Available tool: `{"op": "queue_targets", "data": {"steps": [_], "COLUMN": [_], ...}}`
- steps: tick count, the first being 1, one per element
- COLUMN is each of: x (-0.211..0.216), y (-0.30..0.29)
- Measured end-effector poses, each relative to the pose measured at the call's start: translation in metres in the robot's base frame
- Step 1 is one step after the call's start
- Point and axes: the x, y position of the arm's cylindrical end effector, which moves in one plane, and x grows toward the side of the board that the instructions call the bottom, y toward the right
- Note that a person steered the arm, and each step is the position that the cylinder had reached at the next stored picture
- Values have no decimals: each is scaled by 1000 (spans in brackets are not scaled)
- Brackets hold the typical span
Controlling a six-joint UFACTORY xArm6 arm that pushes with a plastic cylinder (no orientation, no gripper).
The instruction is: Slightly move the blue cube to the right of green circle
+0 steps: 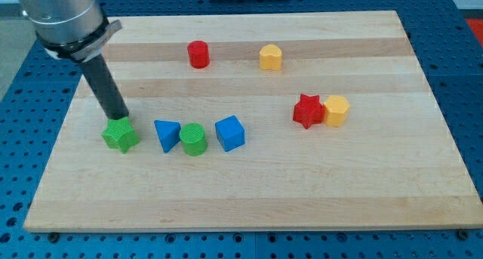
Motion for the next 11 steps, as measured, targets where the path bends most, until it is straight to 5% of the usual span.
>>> {"op": "queue_targets", "data": {"steps": [3,11], "x": [-23,9], "y": [45,180]}}
